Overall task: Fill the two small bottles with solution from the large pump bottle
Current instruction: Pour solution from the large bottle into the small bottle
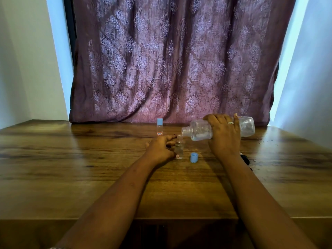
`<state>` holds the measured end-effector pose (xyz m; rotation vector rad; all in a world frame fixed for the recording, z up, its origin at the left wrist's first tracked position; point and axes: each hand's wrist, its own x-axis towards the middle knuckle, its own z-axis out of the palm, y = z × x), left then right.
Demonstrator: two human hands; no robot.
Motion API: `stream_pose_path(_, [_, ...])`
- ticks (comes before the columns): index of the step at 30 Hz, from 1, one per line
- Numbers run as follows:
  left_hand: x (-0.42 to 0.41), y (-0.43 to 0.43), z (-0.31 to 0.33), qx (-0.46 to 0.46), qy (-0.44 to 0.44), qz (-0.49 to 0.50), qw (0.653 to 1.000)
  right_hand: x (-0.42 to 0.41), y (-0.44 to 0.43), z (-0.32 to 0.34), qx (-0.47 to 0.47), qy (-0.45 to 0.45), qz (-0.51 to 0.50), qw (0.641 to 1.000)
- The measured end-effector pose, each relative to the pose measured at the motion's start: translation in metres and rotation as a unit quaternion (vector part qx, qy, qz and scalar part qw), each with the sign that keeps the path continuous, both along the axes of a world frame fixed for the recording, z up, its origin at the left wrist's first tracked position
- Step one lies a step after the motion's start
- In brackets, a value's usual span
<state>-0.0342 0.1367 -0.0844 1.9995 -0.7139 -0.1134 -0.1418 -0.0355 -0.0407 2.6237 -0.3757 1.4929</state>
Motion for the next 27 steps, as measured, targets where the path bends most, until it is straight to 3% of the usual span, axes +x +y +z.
stream_pose_path(27, [-0.0054,0.0011,0.0048,0.006,-0.007,0.007,1.000,-0.0003,0.0006,0.0005,0.000,0.001,-0.003,1.000])
